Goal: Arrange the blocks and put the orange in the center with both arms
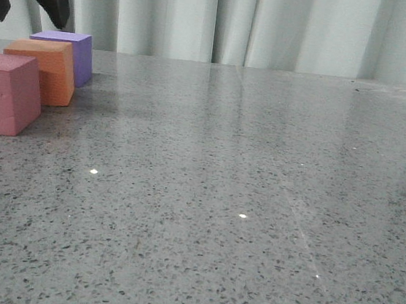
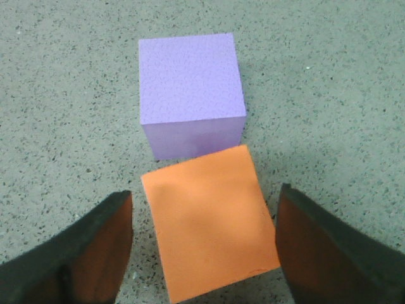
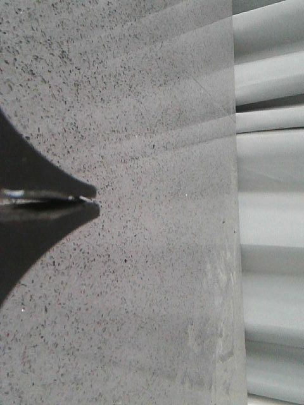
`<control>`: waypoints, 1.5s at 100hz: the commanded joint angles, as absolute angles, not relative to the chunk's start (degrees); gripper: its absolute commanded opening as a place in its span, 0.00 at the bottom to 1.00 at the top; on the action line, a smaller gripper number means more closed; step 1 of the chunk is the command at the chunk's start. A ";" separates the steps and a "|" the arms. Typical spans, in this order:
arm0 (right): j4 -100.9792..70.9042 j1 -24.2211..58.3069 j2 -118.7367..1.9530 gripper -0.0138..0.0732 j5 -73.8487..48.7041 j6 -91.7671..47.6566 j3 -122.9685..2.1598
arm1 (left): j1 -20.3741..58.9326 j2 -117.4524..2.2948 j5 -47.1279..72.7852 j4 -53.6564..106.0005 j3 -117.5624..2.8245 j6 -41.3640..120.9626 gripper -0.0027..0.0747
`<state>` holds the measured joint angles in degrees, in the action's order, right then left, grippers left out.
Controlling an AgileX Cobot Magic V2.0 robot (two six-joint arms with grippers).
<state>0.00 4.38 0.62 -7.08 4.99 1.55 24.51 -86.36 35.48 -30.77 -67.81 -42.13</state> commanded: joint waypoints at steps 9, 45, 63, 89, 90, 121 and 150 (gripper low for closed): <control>0.00 4.02 2.02 0.08 -2.17 4.44 0.76 | 24.47 -83.19 34.29 -30.97 -69.69 -41.39 0.63; 0.00 4.02 2.02 0.08 -2.17 4.44 0.76 | 24.47 -69.83 39.12 -34.61 -69.20 -41.39 0.52; 0.00 4.02 2.02 0.08 -2.17 4.44 0.76 | 24.47 -62.10 41.26 -35.62 -65.59 -41.39 0.13; 0.00 4.02 2.02 0.08 -2.17 4.44 0.76 | 24.47 -51.09 41.25 -35.11 -58.07 -41.28 0.02; 0.00 4.02 2.02 0.08 -2.17 4.44 0.76 | 24.47 -50.60 41.37 -35.11 -57.91 -41.28 0.02; 0.00 4.02 2.02 0.08 -2.17 4.44 0.76 | 24.47 -45.64 45.54 -35.01 -55.60 -41.28 0.02; 0.00 4.02 2.02 0.08 -2.17 4.44 0.76 | 24.47 -45.64 45.54 -35.74 -55.60 -41.28 0.02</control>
<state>0.00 4.38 0.62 -7.08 4.99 1.55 24.51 -46.00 48.37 -33.72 -54.27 -41.52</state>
